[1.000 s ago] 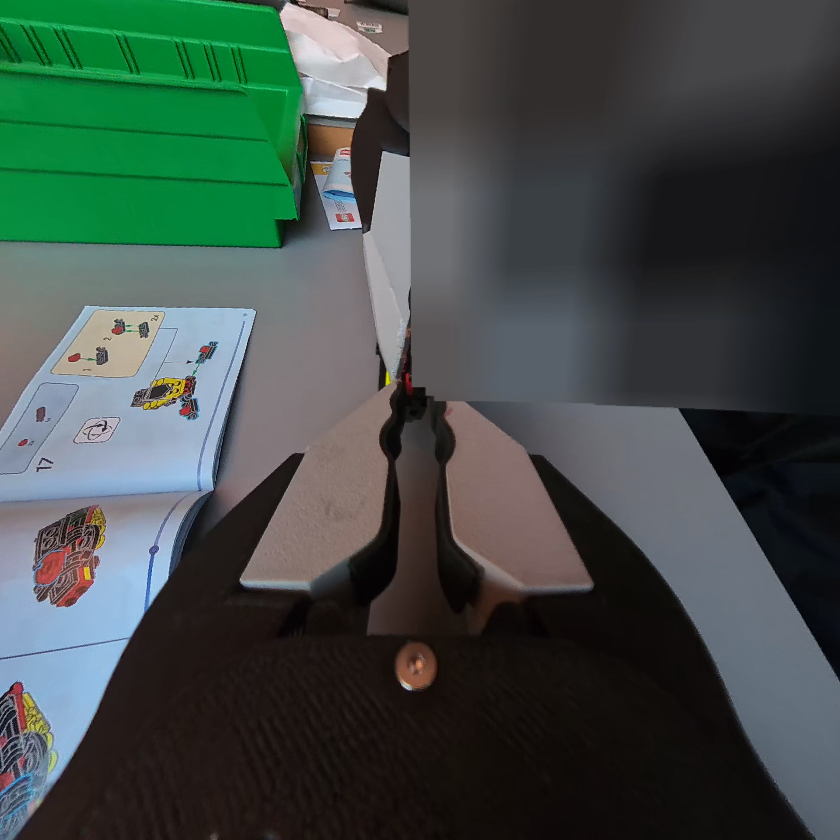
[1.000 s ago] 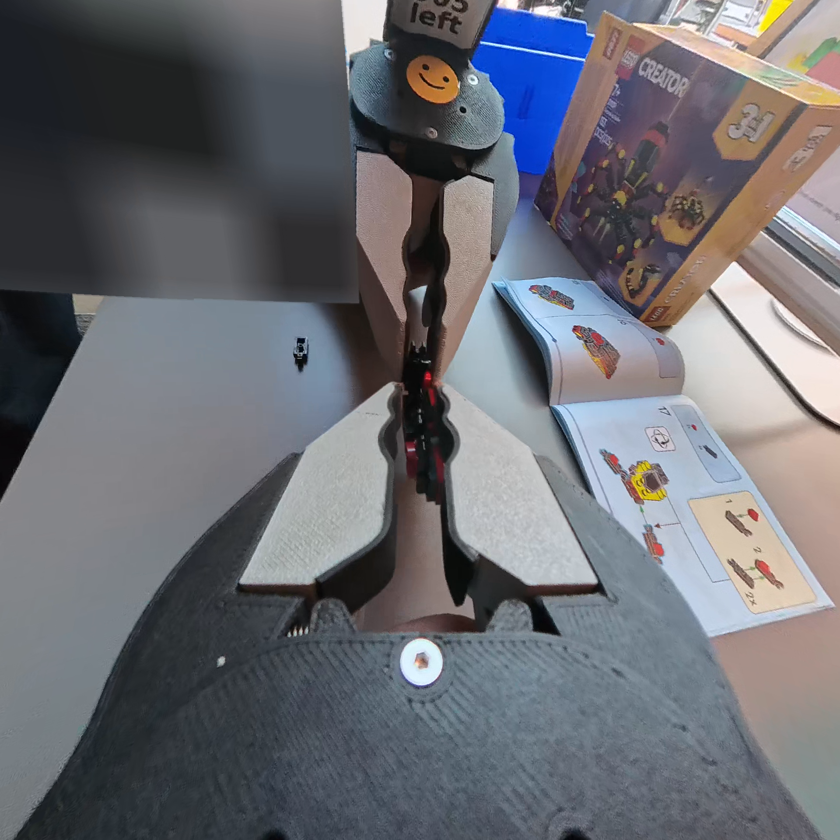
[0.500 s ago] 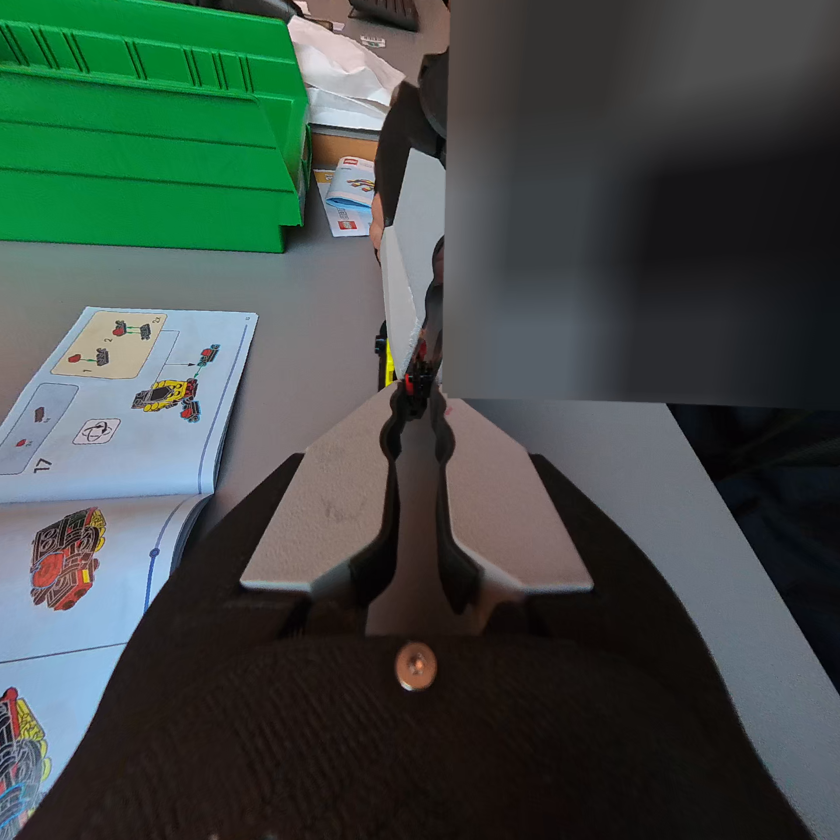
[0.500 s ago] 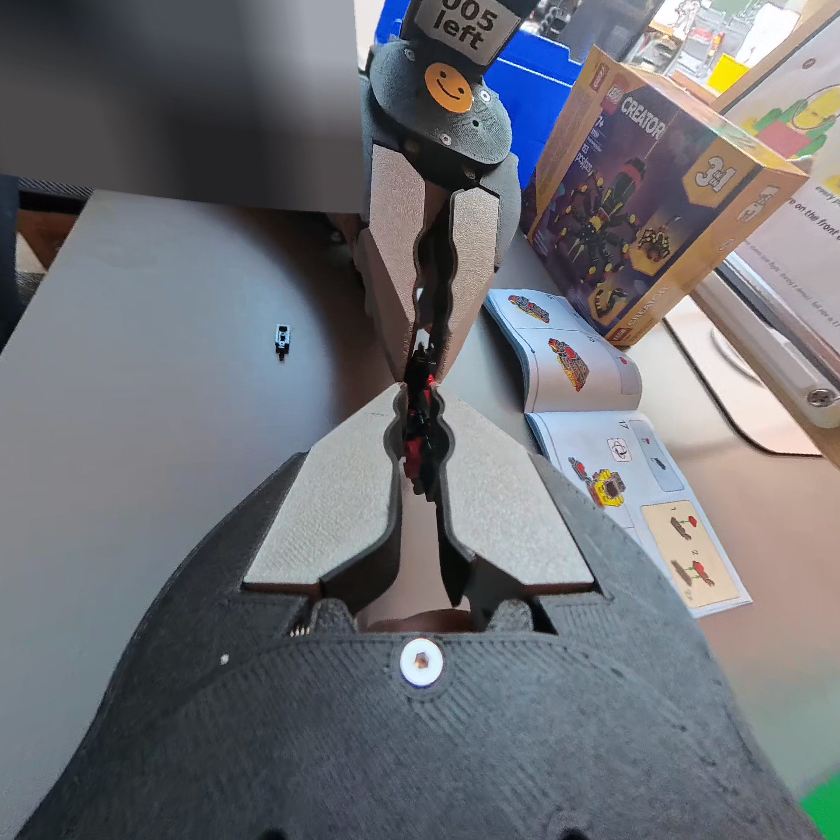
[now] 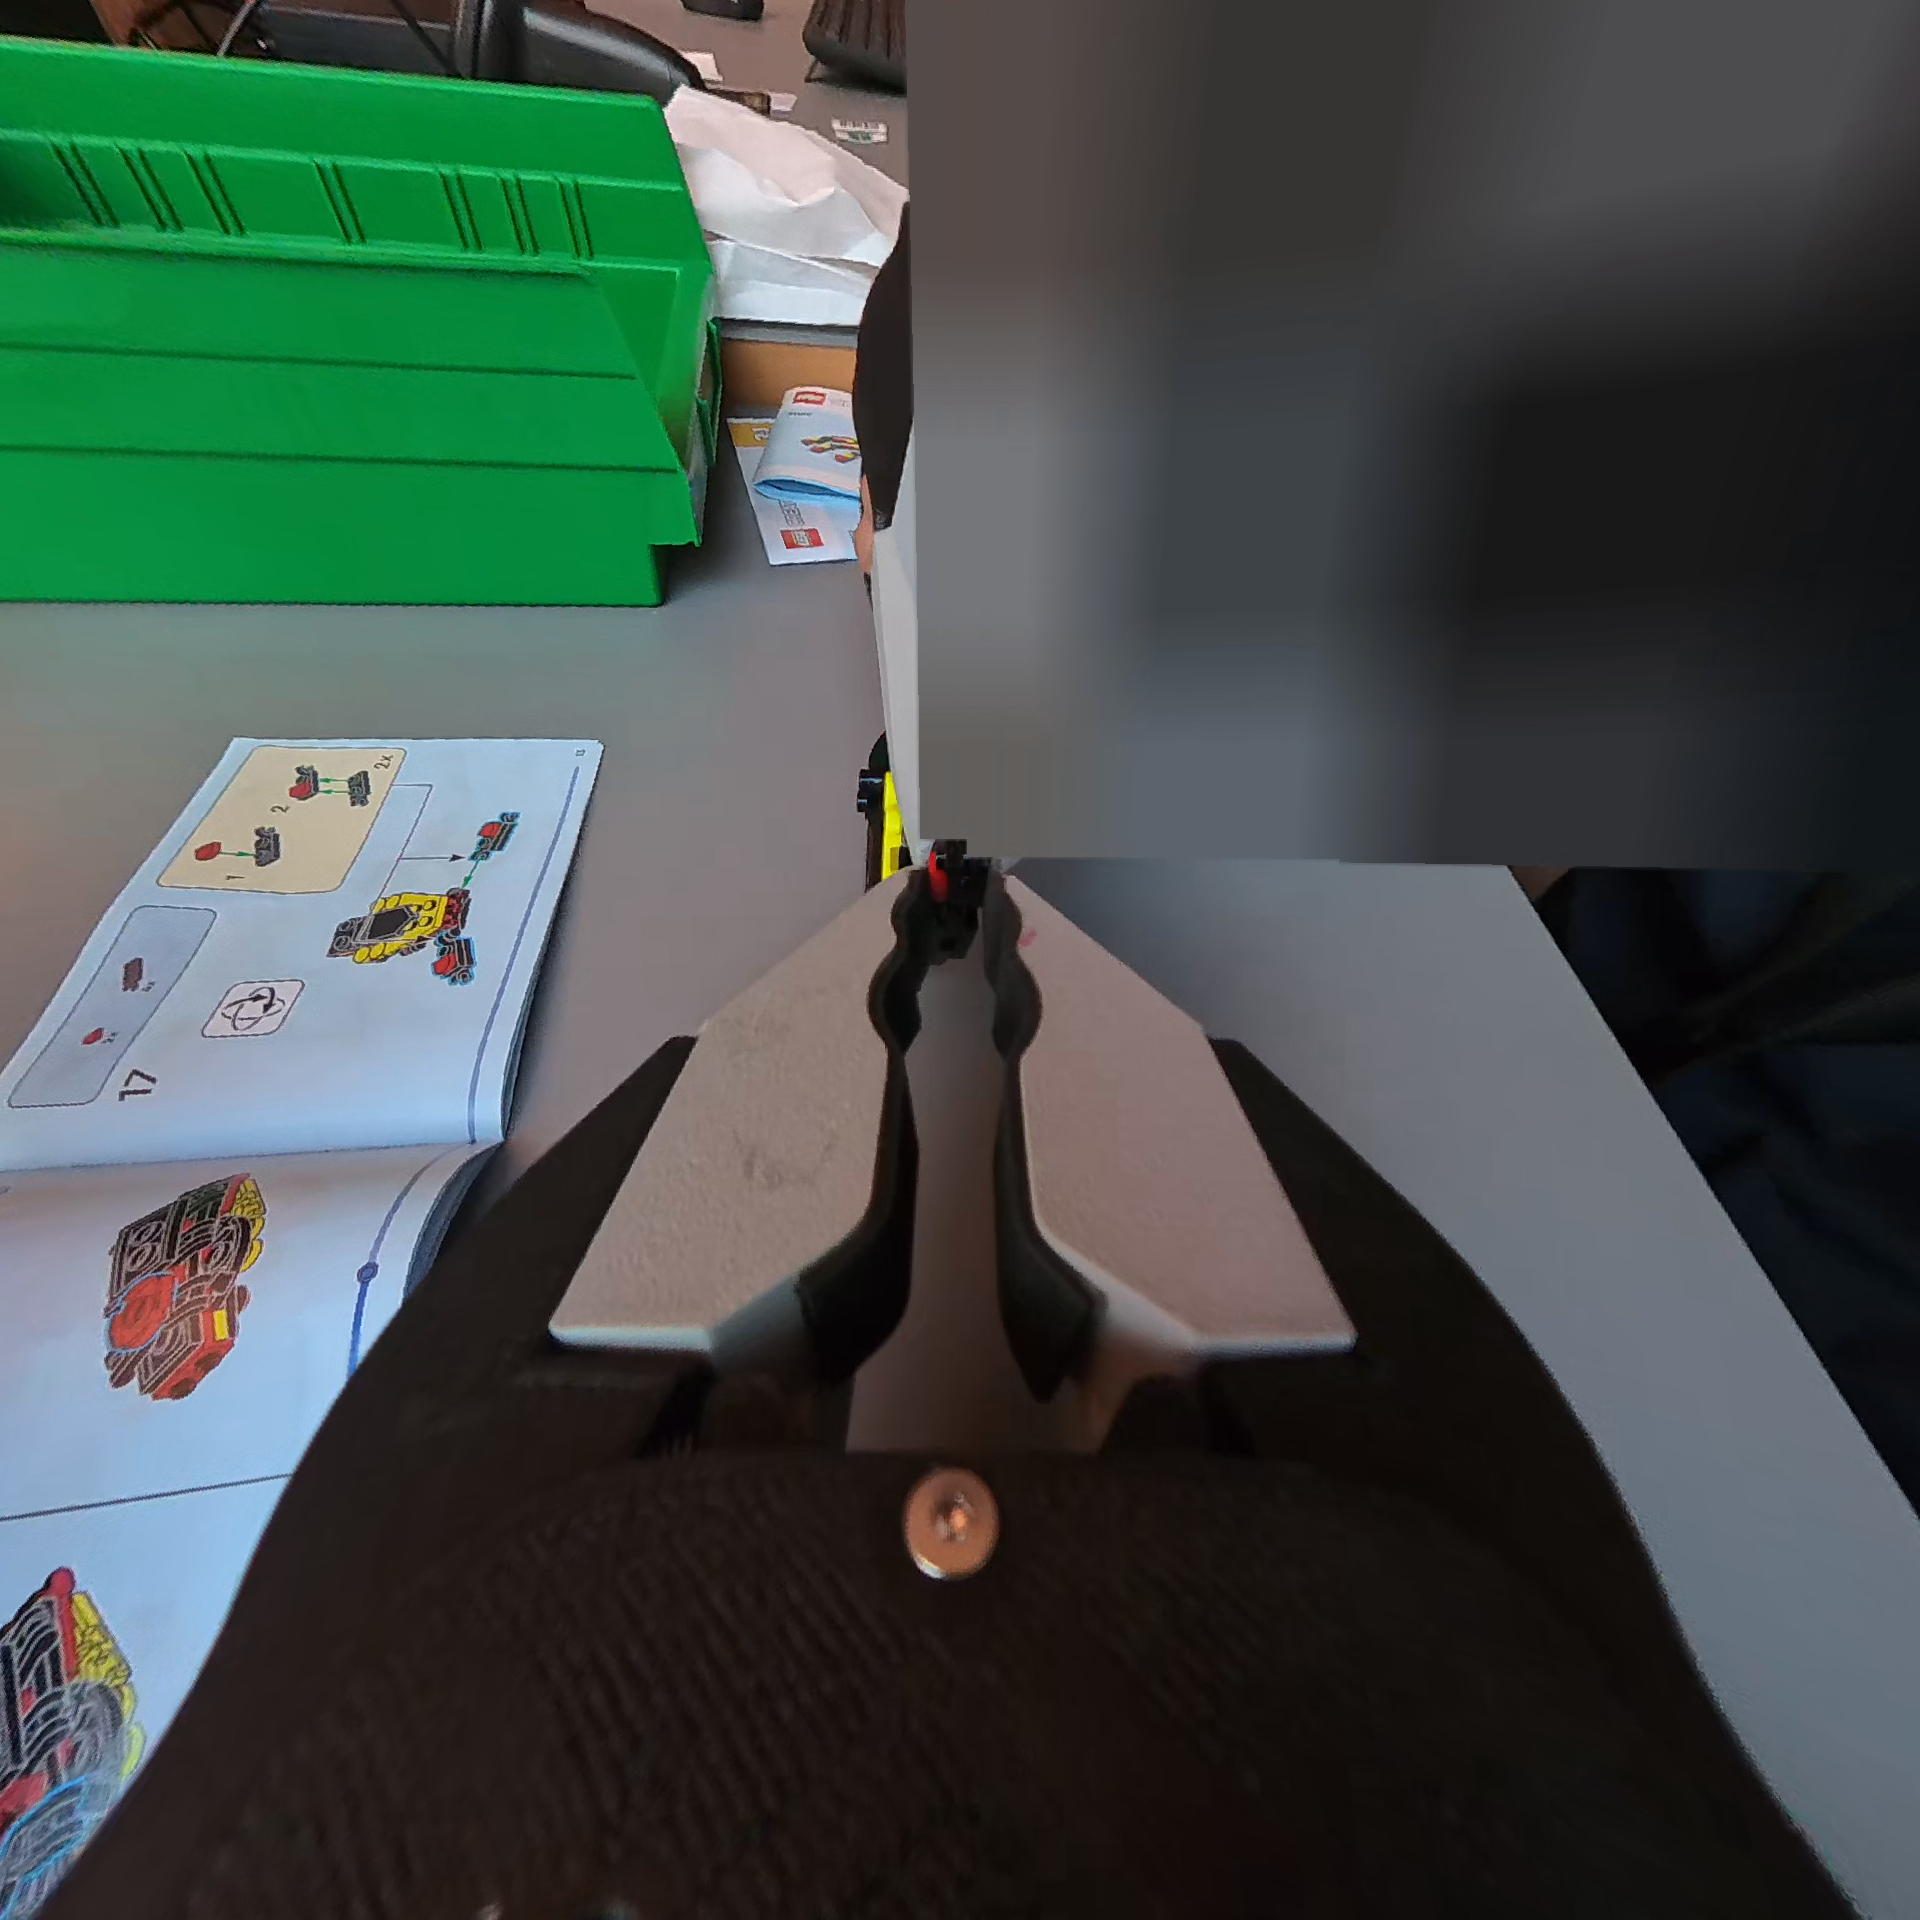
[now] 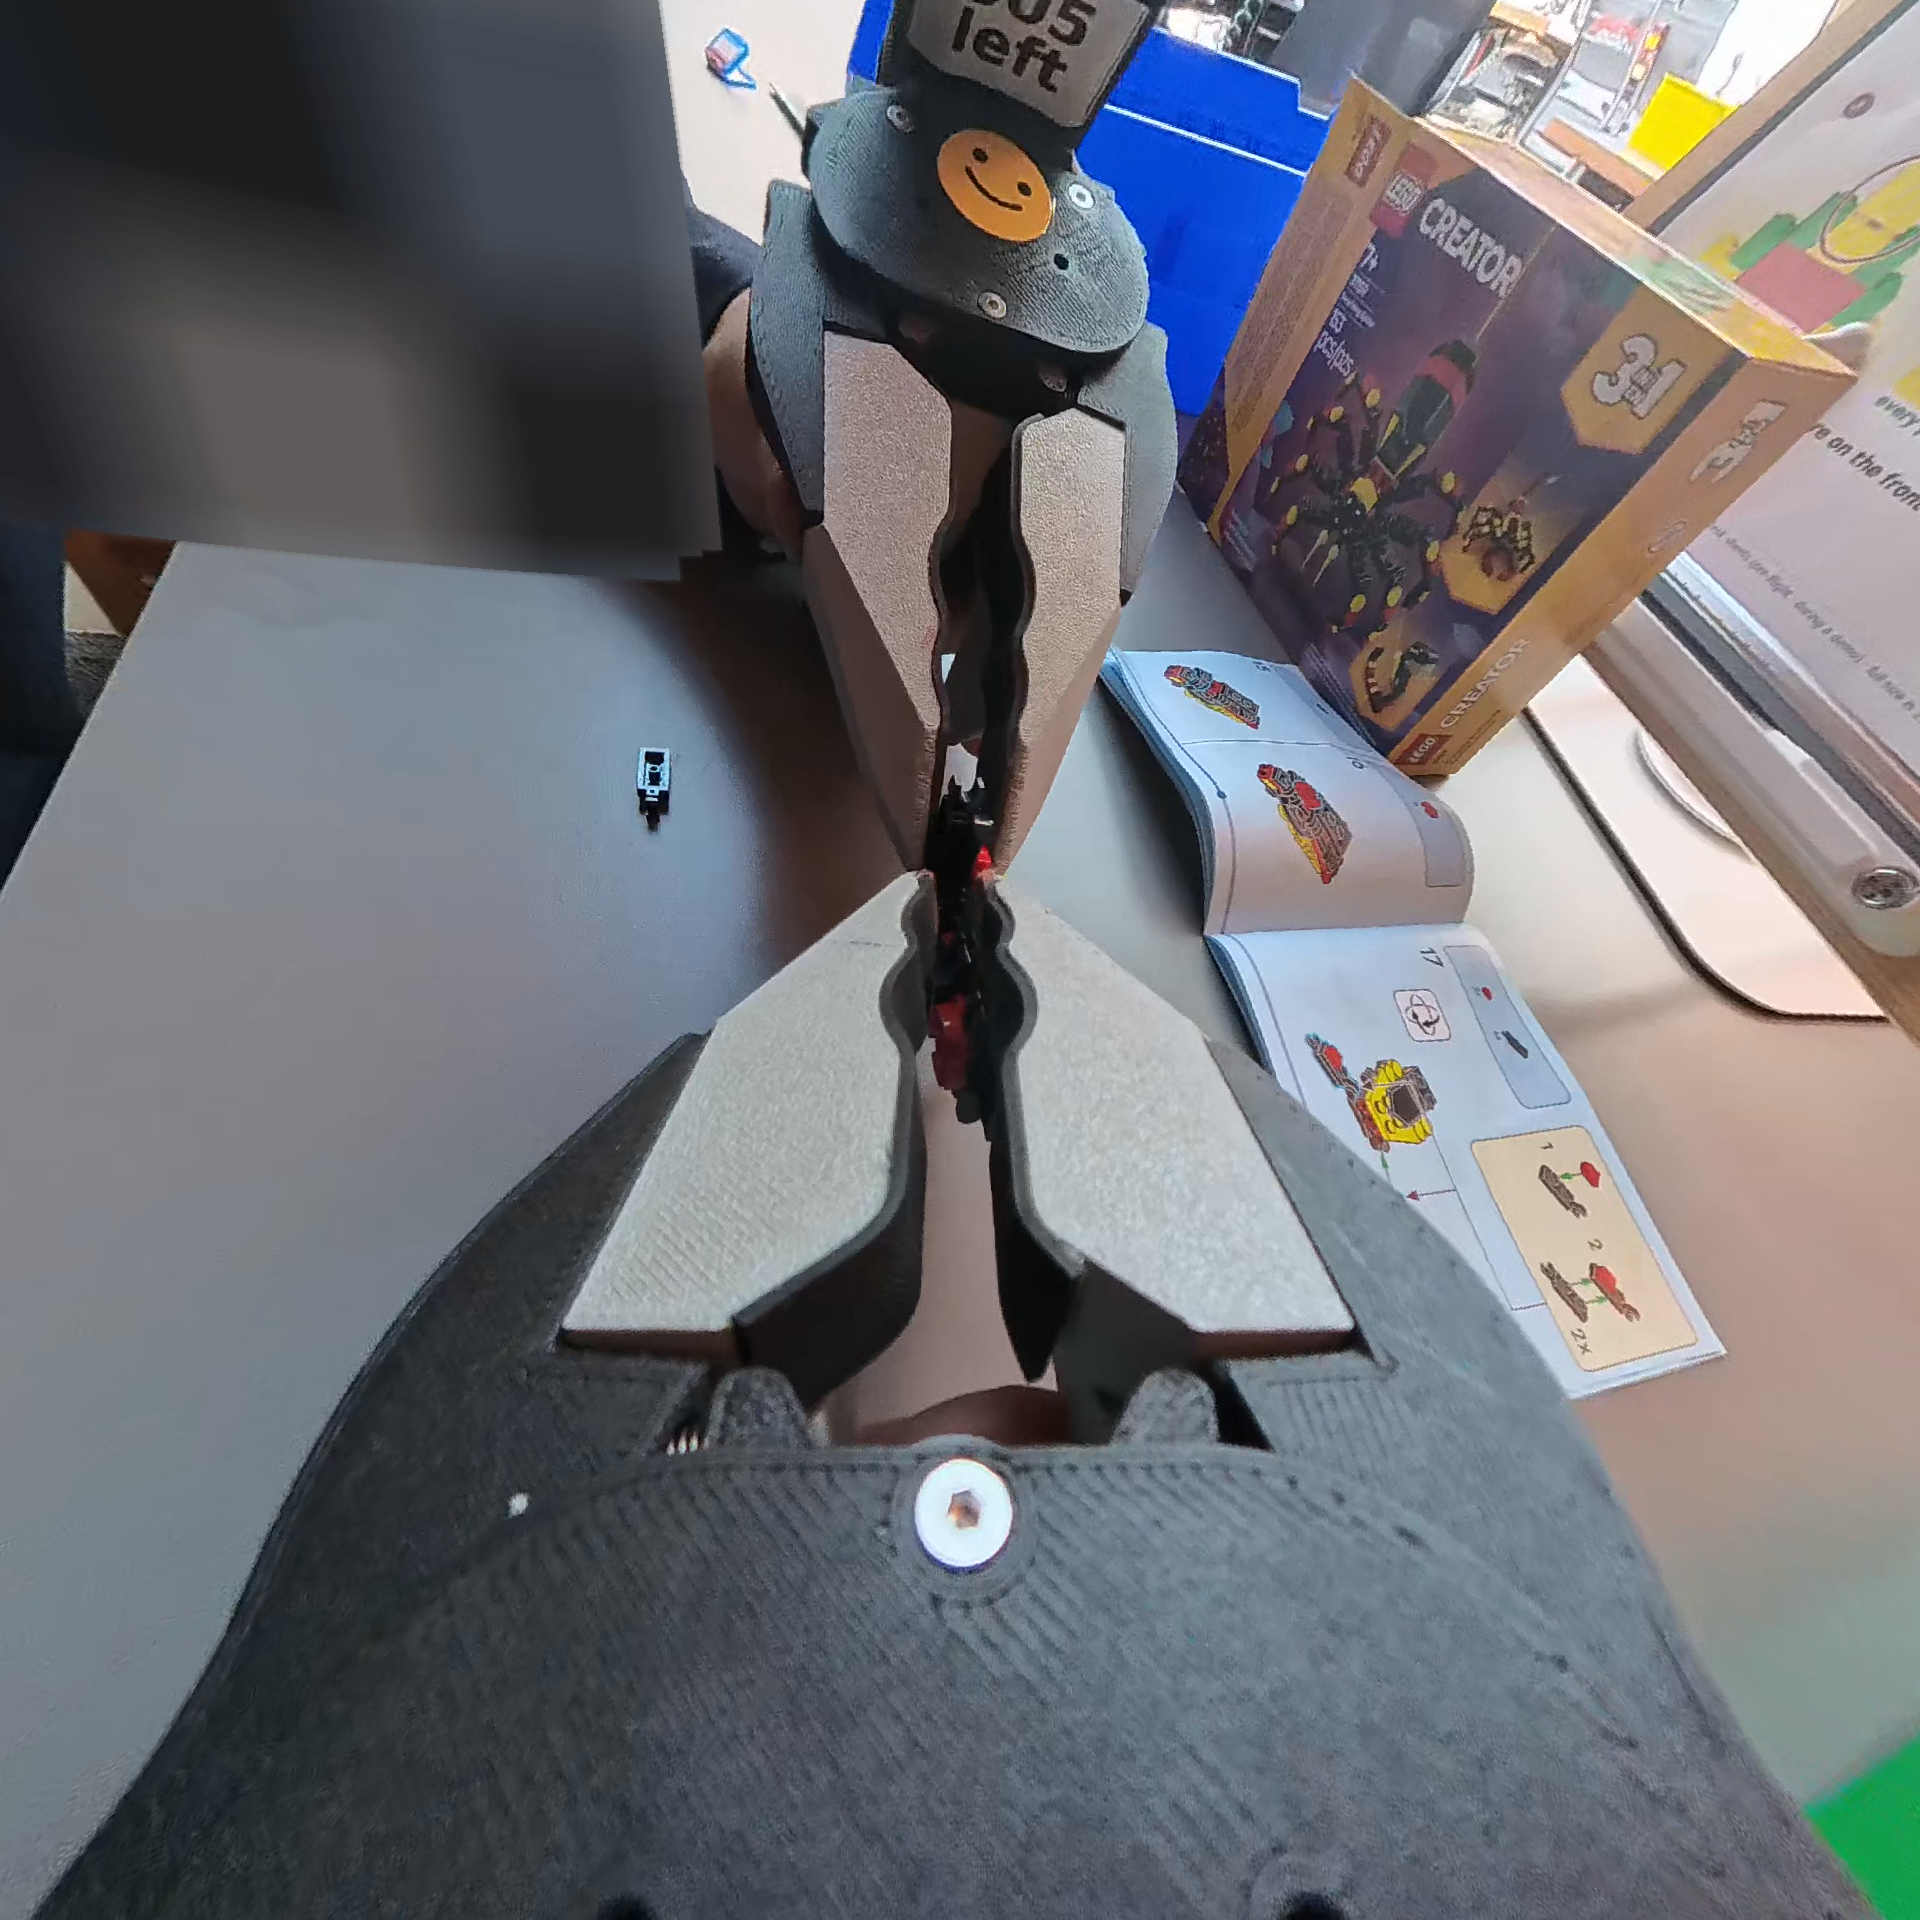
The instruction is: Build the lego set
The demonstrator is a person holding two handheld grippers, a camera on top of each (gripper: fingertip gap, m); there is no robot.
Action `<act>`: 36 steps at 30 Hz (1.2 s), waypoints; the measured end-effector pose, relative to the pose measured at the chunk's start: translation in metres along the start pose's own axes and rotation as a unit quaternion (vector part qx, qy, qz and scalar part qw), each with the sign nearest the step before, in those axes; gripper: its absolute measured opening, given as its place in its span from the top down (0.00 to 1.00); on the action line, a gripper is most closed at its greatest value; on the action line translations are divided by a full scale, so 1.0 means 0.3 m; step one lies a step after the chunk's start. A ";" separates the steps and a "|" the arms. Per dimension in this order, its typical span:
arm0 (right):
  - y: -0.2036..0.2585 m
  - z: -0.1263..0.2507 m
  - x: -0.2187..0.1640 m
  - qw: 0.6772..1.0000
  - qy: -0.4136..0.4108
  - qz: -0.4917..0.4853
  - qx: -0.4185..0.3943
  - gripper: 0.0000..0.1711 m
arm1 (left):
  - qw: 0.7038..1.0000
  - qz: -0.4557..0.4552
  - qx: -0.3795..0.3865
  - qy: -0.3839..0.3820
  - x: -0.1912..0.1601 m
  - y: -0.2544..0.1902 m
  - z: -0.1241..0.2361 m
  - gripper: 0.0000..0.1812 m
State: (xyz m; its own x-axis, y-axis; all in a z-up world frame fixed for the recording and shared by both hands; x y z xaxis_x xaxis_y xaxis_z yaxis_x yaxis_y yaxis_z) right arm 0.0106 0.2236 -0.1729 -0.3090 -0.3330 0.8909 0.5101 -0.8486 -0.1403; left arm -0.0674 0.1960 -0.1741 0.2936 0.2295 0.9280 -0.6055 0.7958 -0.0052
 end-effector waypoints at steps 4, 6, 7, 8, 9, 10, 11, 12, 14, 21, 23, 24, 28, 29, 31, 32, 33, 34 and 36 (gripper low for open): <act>0.006 -0.007 -0.007 1.000 0.010 0.010 -0.002 1.00 | 0.999 -0.042 0.021 -0.001 -0.003 -0.004 0.001 0.96; -0.009 -0.005 -0.005 1.000 -0.021 -0.017 0.007 1.00 | 1.000 -0.019 0.018 -0.005 0.003 0.010 0.005 0.96; -0.015 -0.002 -0.004 0.999 -0.028 -0.024 0.011 1.00 | 1.000 -0.006 0.013 -0.007 0.006 0.014 0.004 0.96; -0.019 0.000 -0.004 0.999 -0.027 -0.025 0.009 1.00 | 1.000 -0.020 0.018 -0.009 0.003 0.016 0.003 0.96; -0.018 0.003 -0.003 1.000 -0.025 -0.017 0.006 0.99 | 0.999 -0.045 0.028 -0.009 0.002 0.014 0.004 0.96; -0.018 0.012 0.003 1.000 -0.027 -0.004 -0.004 0.98 | 0.997 -0.070 0.037 -0.010 0.000 0.008 0.004 0.96; -0.020 0.024 0.010 0.999 -0.033 0.008 -0.015 0.95 | 0.995 -0.090 0.043 -0.007 -0.003 0.001 0.002 0.96; -0.018 0.034 0.017 0.999 -0.040 0.017 -0.019 0.94 | 0.993 -0.105 0.047 0.000 -0.009 -0.005 -0.002 0.96; -0.012 0.043 0.025 0.998 -0.048 0.025 -0.014 0.93 | 0.991 -0.123 0.056 0.012 -0.017 -0.011 -0.014 0.96; 0.010 0.016 0.017 0.999 -0.025 0.048 -0.004 0.92 | 0.989 -0.135 0.062 0.016 -0.011 -0.013 -0.012 0.96; 0.016 0.007 0.017 0.998 -0.018 0.059 -0.005 0.98 | 0.987 -0.145 0.065 0.020 -0.012 -0.020 -0.015 0.96; 0.015 0.005 0.015 0.998 -0.013 0.066 -0.011 0.99 | 0.986 -0.150 0.068 0.025 -0.014 -0.022 -0.017 0.96; 0.015 0.000 0.008 0.997 -0.004 0.071 -0.011 0.99 | 0.984 -0.159 0.074 0.034 -0.019 -0.023 -0.020 0.96; 0.015 0.001 0.008 0.997 -0.004 0.073 -0.014 0.96 | 0.984 -0.158 0.074 0.032 -0.017 -0.024 -0.019 0.96; 0.015 -0.002 0.005 0.997 -0.001 0.072 -0.011 0.94 | 0.985 -0.156 0.073 0.028 -0.010 -0.026 -0.017 0.96; 0.016 -0.005 0.004 0.997 0.000 0.071 -0.009 0.94 | 0.984 -0.157 0.074 0.028 -0.008 -0.027 -0.017 0.96; 0.017 -0.007 0.002 0.997 0.001 0.072 -0.009 0.95 | 0.984 -0.159 0.073 0.029 -0.008 -0.030 -0.017 0.96; 0.016 -0.008 0.001 0.997 0.003 0.073 -0.010 0.97 | 0.984 -0.161 0.072 0.031 -0.009 -0.033 -0.018 0.96; 0.017 -0.010 -0.001 0.997 0.006 0.072 -0.009 0.97 | 0.982 -0.169 0.078 0.036 -0.010 -0.036 -0.020 0.96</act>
State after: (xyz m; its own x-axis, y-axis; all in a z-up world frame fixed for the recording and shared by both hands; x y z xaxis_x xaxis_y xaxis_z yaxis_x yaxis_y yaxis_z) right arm 0.0110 0.2183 -0.1751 -0.2434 -0.4574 0.8553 0.5353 -0.7987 -0.2748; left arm -0.0573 0.1901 -0.1792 0.5462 0.0103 0.8376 -0.5684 0.7391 0.3615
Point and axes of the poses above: each gripper's, where its closed fingertips meet, z back along the fingers, x out of its top, y = z × x across the jaws, the point moved 5 cm from there along z, back along the fingers, and after that the axes turned 13 degrees about x, right-handed, at the moved point
